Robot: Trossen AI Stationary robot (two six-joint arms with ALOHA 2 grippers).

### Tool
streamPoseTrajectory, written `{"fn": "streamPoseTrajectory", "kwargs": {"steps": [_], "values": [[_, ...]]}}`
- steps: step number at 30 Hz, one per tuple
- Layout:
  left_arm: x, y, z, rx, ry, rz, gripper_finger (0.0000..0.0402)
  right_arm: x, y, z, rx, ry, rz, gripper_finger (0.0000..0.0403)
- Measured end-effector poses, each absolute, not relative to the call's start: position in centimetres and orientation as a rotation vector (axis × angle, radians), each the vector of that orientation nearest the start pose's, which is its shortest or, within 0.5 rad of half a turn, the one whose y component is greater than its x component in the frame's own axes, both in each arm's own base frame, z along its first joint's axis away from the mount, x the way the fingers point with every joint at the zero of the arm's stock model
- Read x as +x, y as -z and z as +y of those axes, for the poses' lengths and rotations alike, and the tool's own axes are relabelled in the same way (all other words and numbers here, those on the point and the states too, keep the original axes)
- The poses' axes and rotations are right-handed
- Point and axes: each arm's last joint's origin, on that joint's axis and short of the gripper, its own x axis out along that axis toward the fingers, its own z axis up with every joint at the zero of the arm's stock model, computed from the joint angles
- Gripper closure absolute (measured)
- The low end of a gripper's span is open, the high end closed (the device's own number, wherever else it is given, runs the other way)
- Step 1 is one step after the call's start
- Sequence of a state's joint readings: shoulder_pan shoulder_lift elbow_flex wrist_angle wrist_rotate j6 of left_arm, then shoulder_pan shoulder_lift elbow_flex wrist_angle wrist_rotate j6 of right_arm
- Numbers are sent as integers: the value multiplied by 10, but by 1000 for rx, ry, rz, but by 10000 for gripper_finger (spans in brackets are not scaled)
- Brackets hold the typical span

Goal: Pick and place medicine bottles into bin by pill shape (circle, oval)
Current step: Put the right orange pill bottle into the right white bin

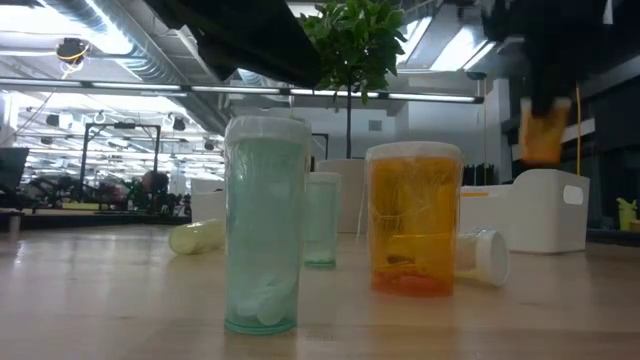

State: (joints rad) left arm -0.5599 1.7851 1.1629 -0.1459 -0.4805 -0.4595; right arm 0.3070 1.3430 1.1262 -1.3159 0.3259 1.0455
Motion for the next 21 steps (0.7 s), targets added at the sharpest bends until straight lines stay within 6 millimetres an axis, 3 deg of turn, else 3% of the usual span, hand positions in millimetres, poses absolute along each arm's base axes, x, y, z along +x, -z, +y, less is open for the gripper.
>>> {"fn": "streamPoseTrajectory", "kwargs": {"steps": [7,21], "values": [[327,-203,-189,-61,-79,662,347,209,-229,37,474,718,1261,197],[327,-203,-189,-60,-80,661,347,230,-202,12,519,666,1328,186]]}}
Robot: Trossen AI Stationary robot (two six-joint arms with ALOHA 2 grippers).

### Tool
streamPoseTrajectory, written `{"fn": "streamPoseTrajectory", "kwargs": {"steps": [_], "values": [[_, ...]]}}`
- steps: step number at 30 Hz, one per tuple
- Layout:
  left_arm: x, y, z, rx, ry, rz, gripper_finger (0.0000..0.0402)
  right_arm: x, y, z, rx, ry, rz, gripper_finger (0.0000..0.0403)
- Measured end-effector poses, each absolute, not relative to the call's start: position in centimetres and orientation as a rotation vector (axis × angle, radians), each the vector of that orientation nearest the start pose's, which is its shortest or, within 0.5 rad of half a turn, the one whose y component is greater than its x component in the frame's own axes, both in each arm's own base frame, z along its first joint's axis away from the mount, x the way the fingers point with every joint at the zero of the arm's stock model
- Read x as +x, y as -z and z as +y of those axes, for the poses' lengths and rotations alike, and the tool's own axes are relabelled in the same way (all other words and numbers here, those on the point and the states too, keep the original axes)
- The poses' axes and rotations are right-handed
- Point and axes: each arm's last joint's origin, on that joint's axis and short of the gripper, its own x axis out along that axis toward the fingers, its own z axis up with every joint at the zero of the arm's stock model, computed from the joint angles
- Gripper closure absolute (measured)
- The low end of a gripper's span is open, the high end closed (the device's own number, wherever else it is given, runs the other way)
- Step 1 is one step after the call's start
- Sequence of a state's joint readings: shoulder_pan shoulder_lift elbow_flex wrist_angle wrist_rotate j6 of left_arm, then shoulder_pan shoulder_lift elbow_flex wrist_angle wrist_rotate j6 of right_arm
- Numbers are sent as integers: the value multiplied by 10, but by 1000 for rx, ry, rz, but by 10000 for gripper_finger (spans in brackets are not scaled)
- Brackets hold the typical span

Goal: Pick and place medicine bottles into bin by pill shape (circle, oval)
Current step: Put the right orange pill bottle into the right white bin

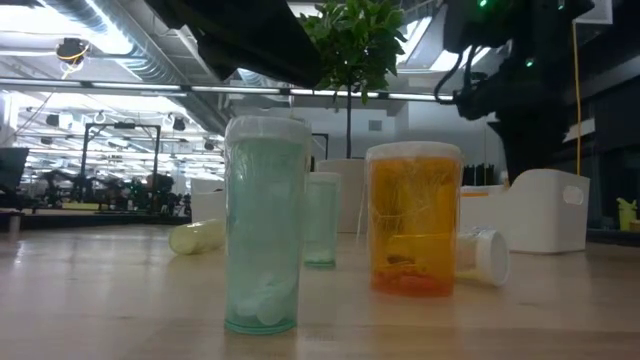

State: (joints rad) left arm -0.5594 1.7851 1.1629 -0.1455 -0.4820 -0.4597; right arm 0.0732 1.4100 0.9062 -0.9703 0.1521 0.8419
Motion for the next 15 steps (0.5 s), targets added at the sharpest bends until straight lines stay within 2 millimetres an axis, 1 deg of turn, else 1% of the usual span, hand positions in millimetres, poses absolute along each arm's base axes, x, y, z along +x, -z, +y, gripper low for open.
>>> {"fn": "streamPoseTrajectory", "kwargs": {"steps": [4,9,15], "values": [[327,-203,-189,-61,-80,661,347,235,-196,10,510,673,1339,178],[327,-203,-189,-62,-80,661,347,235,-196,10,508,671,1341,164],[327,-203,-189,-62,-80,661,347,235,-196,10,508,671,1341,160]]}}
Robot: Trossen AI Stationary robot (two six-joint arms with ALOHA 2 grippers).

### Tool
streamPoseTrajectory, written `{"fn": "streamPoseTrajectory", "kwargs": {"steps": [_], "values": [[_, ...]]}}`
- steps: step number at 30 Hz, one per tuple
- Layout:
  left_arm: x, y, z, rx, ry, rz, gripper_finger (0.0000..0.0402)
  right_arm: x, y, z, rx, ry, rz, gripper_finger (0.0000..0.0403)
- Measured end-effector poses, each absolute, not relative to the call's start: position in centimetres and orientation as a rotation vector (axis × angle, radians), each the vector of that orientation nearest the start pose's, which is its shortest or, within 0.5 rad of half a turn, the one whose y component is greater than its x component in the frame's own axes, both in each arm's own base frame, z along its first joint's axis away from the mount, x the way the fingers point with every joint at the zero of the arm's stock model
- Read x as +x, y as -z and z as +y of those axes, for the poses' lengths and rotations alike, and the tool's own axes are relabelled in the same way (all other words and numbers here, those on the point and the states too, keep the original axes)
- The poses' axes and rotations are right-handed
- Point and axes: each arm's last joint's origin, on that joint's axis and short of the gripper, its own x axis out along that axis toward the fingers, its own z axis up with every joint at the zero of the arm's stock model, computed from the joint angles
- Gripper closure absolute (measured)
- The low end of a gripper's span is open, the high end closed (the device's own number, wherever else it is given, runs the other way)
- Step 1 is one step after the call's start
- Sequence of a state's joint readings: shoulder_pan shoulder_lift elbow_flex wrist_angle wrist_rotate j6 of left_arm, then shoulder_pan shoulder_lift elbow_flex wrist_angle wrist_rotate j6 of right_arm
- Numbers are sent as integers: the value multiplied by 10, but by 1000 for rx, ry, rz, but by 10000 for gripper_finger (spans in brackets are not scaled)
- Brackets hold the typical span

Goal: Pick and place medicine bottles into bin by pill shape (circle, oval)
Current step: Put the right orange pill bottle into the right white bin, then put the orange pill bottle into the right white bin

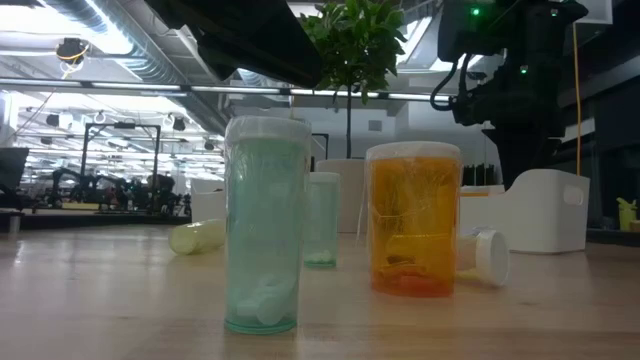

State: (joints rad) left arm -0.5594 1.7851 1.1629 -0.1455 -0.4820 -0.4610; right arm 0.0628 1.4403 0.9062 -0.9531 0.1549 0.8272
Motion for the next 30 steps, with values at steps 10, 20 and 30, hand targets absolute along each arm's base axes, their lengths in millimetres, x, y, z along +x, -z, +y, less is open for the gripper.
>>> {"fn": "streamPoseTrajectory", "kwargs": {"steps": [10,20,30], "values": [[327,-203,-189,-62,-80,661,347,243,-212,11,508,646,1308,165],[327,-203,-189,-63,-80,661,347,252,-246,18,543,637,1267,167],[327,-203,-189,-64,-80,661,347,255,-258,92,584,372,1160,167]]}}
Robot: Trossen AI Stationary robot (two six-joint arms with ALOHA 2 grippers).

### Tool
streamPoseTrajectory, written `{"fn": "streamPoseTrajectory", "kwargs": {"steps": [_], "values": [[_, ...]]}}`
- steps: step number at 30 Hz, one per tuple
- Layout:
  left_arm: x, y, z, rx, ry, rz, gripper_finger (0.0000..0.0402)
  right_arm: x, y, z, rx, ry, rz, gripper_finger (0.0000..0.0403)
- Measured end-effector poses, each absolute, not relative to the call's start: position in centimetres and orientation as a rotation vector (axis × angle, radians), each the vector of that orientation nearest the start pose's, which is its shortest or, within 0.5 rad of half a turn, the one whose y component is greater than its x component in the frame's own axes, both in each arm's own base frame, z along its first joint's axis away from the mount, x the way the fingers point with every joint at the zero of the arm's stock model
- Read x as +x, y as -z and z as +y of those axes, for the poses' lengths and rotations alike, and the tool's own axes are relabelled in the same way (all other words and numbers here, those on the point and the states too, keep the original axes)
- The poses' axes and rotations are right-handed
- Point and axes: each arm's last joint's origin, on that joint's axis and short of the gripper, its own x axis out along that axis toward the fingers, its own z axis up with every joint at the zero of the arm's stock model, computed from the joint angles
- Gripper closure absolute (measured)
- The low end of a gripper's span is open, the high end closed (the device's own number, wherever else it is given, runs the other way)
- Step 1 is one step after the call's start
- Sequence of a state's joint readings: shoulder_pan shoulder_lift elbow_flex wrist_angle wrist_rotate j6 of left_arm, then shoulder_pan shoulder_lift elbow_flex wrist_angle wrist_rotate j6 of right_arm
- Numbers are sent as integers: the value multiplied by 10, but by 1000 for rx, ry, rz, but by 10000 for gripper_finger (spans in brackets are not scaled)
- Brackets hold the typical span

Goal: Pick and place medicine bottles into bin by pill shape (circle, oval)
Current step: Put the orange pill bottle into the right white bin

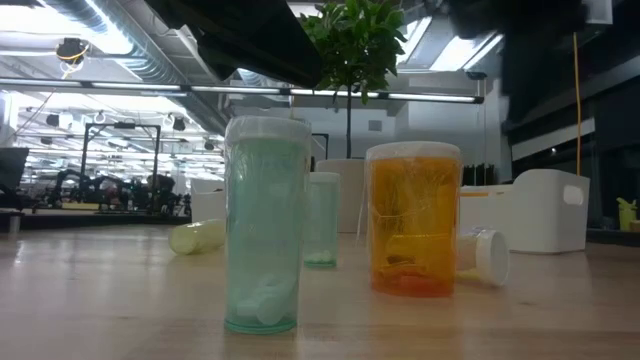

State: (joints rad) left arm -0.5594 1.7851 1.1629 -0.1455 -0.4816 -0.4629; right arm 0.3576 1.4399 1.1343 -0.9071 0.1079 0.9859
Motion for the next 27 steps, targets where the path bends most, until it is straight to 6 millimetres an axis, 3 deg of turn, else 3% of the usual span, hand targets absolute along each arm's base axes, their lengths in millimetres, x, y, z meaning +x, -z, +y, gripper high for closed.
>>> {"fn": "streamPoseTrajectory", "kwargs": {"steps": [5,12,20,27], "values": [[327,-203,-189,-64,-80,661,347,247,-257,133,508,285,1040,167],[327,-203,-189,-67,-78,658,347,247,-225,172,423,107,906,167],[321,-204,-191,-42,-74,683,347,272,-184,203,315,-74,926,167],[293,-227,-203,4,-97,654,347,295,-196,210,114,-84,1012,167]]}}
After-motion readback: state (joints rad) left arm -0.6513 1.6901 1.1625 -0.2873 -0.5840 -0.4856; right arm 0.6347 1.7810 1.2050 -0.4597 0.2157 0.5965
